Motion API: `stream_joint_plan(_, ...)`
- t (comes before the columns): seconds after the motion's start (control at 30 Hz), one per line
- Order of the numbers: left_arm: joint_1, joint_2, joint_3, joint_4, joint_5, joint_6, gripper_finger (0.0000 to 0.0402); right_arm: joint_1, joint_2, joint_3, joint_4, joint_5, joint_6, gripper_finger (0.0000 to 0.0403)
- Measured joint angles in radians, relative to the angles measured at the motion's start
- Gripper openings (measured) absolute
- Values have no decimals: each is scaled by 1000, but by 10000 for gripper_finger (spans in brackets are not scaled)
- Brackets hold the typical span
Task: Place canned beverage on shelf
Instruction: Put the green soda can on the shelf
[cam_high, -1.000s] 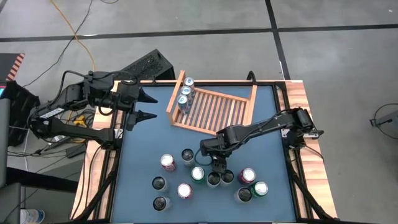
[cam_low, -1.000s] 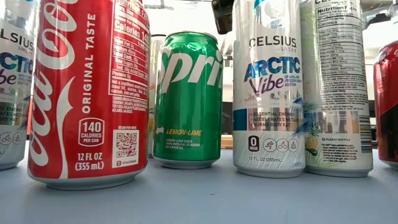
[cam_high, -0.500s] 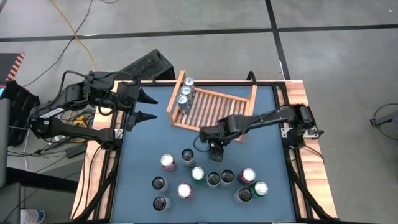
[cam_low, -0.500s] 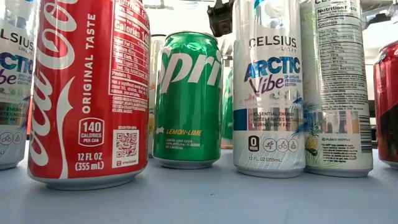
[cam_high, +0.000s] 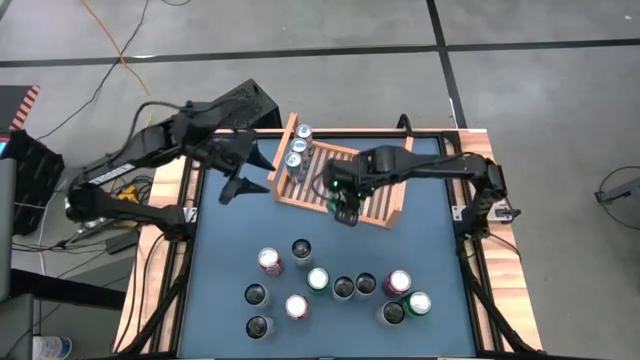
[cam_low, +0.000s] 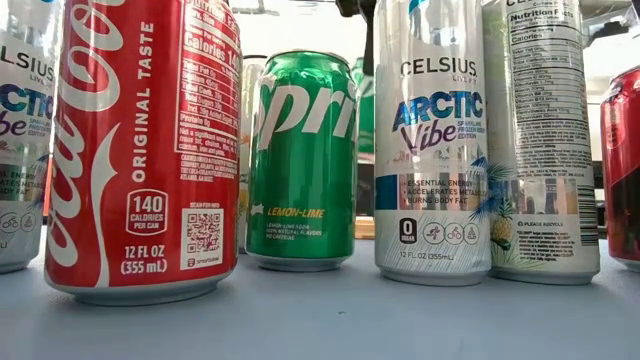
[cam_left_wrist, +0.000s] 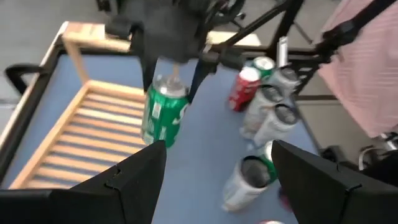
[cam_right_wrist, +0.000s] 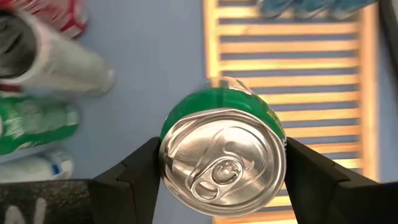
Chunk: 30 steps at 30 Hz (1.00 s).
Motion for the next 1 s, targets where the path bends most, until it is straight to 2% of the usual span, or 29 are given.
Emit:
stream_joint_plan(0.23,55,40,0,-15,83,22,279,-72,23,4,7,8,-88,269)
stream_joint_plan(0.6,75,41,10,-83,53,6,279,-182,144,2,136,-2,-267,270)
stream_joint_plan(0.83,75,40,10,-84,29,-33,279,-276,163,-1,162,-31,-270,271)
stream_joint_plan(1.0,75,40,10,-84,28,-29,279,-278,162,-3,162,-74,-270,271)
